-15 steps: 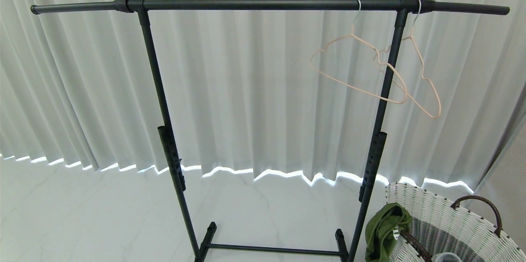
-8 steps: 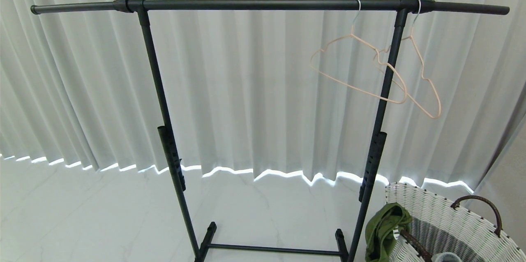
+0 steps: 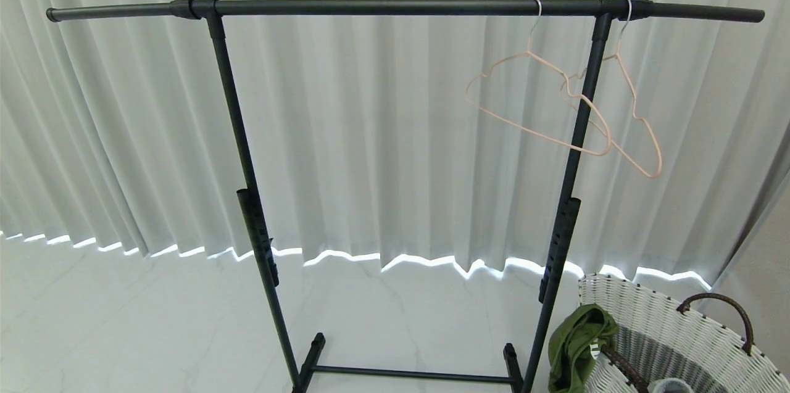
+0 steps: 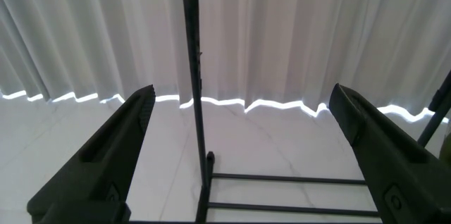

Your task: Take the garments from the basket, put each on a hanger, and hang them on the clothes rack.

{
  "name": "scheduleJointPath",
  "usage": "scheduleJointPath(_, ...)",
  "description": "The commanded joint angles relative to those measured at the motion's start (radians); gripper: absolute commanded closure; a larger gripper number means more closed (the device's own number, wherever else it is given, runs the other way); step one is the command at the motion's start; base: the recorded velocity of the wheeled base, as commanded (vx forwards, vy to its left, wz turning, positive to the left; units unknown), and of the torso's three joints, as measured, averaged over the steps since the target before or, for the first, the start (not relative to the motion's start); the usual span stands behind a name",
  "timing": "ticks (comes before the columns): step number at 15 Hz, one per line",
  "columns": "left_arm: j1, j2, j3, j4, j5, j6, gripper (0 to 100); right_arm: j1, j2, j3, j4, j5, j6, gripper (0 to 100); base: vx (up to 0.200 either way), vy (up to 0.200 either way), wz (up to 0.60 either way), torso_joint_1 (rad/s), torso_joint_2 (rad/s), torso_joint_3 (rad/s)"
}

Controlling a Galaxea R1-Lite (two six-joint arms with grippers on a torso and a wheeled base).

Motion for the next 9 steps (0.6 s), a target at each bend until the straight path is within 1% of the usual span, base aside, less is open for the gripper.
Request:
scheduleJointPath(1,0.0,0.0,0.0,0.0,0.0,0.0,0,-0.077,0.716,-0.146,0.003,-0.07,-0.208,0,0.0,0.0,0.0,0.0,0.0,0.0)
scheduleJointPath(2,0.001,0.0,0.0,0.0,0.0,0.0,0,-0.11,0.848,-0.143,-0.036,-0.108,-0.291,0,0.0,0.0,0.0,0.0,0.0,0.0)
scheduleJointPath(3,0.001,0.0,0.0,0.0,0.0,0.0,0,-0.139,0.955,-0.14,-0.085,-0.116,-0.359,0,0.0,0.0,0.0,0.0,0.0,0.0)
scheduleJointPath(5,0.0,0.0,0.0,0.0,0.0,0.0,0,-0.188,1.153,-0.12,-0.194,-0.118,-0.455,0,0.0,0.0,0.0,0.0,0.0,0.0)
scheduleJointPath(6,0.001,0.0,0.0,0.0,0.0,0.0,0,-0.196,1.194,-0.113,-0.224,-0.119,-0.472,0,0.0,0.0,0.0,0.0,0.0,0.0)
scheduleJointPath(7,0.0,0.0,0.0,0.0,0.0,0.0,0,-0.203,1.285,-0.097,-0.286,-0.119,-0.491,0,0.0,0.0,0.0,0.0,0.0,0.0)
scheduleJointPath(9,0.0,0.0,0.0,0.0,0.0,0.0,0,-0.203,1.411,-0.088,-0.349,-0.121,-0.491,0,0.0,0.0,0.0,0.0,0.0,0.0)
